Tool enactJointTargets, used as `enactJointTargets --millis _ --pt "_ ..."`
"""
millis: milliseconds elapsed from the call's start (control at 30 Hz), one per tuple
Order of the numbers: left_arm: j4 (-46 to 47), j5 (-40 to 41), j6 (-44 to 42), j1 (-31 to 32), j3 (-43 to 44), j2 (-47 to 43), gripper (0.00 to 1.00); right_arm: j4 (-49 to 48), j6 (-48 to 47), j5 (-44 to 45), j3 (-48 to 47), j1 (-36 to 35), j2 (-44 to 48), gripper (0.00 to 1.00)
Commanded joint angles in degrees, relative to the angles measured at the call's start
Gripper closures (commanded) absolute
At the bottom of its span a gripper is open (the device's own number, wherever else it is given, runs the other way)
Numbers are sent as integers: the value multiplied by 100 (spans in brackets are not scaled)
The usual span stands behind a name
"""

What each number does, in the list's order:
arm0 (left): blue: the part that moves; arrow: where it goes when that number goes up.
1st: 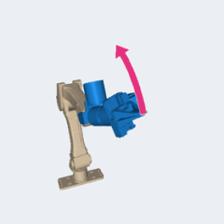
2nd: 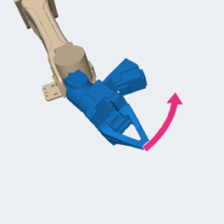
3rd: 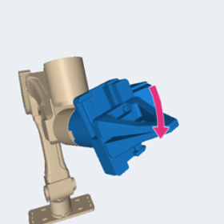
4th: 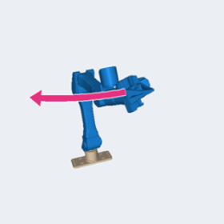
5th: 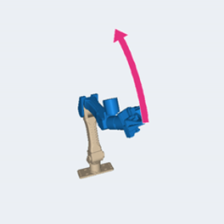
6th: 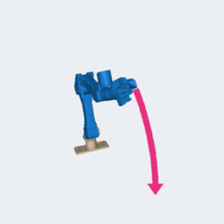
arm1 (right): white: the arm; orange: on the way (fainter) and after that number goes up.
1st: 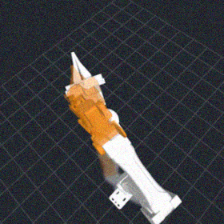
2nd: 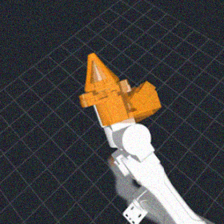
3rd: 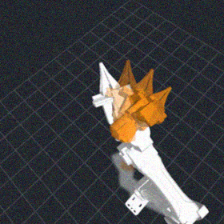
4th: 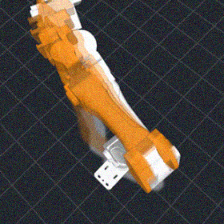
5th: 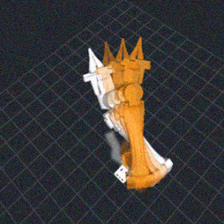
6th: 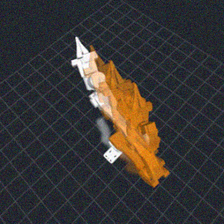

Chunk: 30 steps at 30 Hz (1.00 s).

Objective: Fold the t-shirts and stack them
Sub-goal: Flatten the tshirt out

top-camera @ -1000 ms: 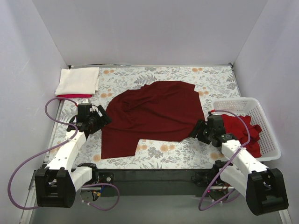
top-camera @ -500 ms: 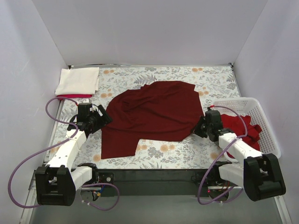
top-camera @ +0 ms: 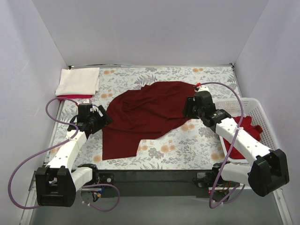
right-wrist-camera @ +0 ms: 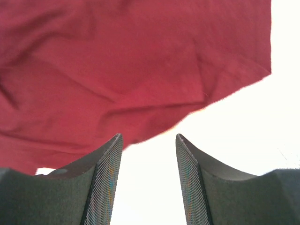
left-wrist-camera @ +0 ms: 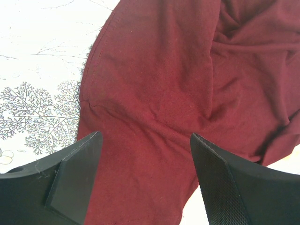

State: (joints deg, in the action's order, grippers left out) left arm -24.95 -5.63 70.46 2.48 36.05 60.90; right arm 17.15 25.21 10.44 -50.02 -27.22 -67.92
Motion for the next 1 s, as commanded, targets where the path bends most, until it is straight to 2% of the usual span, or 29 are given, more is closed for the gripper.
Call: enactJointTargets --millis 0,200,267,367,600,967 --pt "78 -52 -93 33 77 -96 26 280 -193 293 325 24 77 44" --pt "78 -158 -76 24 86 -26 26 -210 -8 -190 1143 410 323 46" --pt "78 -184 -93 24 77 -17 26 -676 133 -680 1371 752 288 47" --pt "87 -167 -85 33 60 -61 26 -1264 326 -964 1469 1017 52 48" --pt "78 -158 -76 24 51 -79 26 -2100 687 -1316 1144 1263 -827 48" --pt "87 -193 -76 24 77 -26 26 -2497 713 -1342 678 1378 -1953 50"
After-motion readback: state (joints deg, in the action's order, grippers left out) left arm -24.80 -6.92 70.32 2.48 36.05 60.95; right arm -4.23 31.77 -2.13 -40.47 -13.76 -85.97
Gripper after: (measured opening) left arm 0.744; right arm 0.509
